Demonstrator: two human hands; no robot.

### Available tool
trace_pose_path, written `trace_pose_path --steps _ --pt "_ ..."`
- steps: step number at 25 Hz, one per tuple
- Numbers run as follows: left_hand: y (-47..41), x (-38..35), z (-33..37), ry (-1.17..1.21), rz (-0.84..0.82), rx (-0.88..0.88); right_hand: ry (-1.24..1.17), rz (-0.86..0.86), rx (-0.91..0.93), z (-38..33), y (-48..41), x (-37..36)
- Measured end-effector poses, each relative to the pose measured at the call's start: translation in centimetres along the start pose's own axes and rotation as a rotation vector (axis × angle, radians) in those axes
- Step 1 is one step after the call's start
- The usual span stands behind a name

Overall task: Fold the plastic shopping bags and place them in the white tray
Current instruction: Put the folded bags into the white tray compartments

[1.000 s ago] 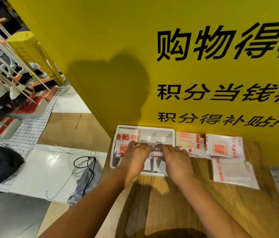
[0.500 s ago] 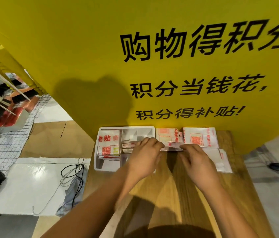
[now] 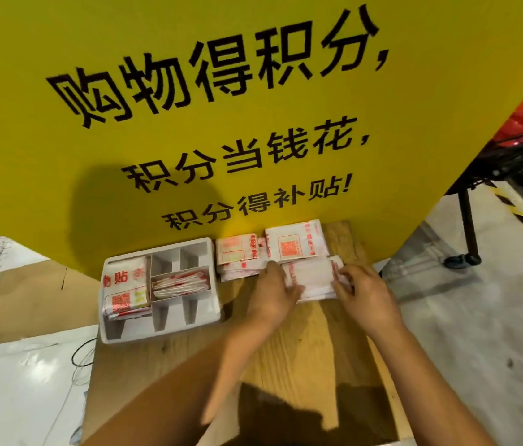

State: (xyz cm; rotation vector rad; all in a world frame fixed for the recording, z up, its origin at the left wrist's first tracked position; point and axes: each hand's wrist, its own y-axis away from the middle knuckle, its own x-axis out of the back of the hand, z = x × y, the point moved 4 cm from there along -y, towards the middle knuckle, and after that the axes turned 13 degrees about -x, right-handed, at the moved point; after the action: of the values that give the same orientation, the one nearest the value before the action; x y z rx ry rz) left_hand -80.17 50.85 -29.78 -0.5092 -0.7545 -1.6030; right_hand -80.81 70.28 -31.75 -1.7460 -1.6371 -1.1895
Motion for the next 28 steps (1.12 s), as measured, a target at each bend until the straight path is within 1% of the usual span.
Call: trace_pose_path --steps 2,3,6,10,12,14,17,19,21,23,26,28 --pt "0.1 -0.2 0.0 0.151 0.016 0.063 -0.051 -0.031 0.001 0.5 0.3 -0.2" --pt "0.3 -0.1 0.2 0.19 0.005 0.068 -0.067 -0.032 -0.018 0.7 0.3 0.0" --pt "1.7 1.2 0.8 0.229 -0.057 0.03 -0.035 -0.001 -0.078 1.0 -0.1 0.3" --pt "3.7 5.0 -0.3 0.246 -0.008 -0.004 0.033 -0.049 -0.142 0.3 -0.9 -0.2" --pt "4.4 6.6 -1.0 0.294 0.003 -0.064 0.023 -0.105 -0.157 0.2 -1.0 -1.0" --pt "5.2 8.1 -1.7 0.356 0.061 -0.101 -0.104 -0.184 -0.184 0.1 -0.8 -1.3" --pt "6.5 9.8 -3.0 0.528 0.224 -0.054 -0.408 -0.328 -0.28 -0.8 0.9 -0.8" --pt "7.6 10.7 -4.2 0.613 0.308 -0.036 -0.587 -0.393 -0.318 -1.9 2.3 -0.5" --pt "8.7 11.9 -5.6 0.648 0.369 -0.005 -0.654 -0.421 -0.283 -4.3 3.5 0.0" --pt "9.9 13.6 -7.6 0.64 0.437 0.048 -0.582 -0.362 -0.167 -7.2 4.4 0.4" --pt "12.4 17.0 -11.3 0.569 0.549 0.132 -0.394 -0.237 0.056 -12.7 6.2 1.5" --pt "13.7 19.5 -13.2 0.549 0.627 0.136 -0.365 -0.266 0.137 -15.8 7.1 1.3"
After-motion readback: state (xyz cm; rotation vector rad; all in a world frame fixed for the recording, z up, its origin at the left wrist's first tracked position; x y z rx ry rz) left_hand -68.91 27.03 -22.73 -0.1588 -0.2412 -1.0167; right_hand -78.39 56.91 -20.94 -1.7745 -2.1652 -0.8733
